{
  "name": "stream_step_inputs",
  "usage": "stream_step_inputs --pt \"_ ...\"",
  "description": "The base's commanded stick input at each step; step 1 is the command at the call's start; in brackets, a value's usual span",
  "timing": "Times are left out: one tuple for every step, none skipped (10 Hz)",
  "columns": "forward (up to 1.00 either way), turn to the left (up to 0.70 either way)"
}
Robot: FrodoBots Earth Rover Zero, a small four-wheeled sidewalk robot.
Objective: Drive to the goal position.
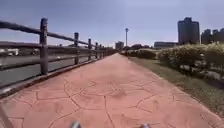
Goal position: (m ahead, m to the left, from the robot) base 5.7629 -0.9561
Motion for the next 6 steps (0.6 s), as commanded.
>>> stream_step_inputs --pt "0.85 -0.34" --pt "0.85 -0.18" --pt "0.85 0.0" --pt "0.85 0.0" --pt "0.85 0.0" --pt "0.85 0.0"
